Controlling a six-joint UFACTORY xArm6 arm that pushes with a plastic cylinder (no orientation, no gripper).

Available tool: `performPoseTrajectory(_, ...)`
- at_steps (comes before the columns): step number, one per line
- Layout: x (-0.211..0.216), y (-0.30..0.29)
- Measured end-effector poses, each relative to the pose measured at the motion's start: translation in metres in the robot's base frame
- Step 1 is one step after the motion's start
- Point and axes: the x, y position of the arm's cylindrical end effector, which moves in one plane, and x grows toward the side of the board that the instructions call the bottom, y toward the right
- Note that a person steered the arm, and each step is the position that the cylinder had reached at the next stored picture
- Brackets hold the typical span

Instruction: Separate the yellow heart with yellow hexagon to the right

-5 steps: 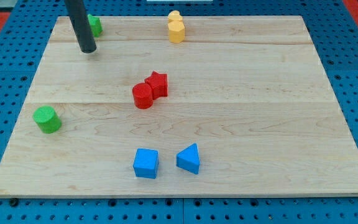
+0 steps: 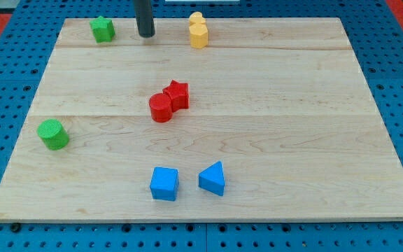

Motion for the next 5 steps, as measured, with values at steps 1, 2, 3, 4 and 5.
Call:
performPoseTrajectory(1, -0.019, 0.013)
performPoseTrajectory(2, -0.019, 0.049)
performPoseTrajectory(3, -0.018, 0.103)
performPoseTrajectory(4, -0.015, 0.185)
performPoseTrajectory(5, 0.006, 0.251)
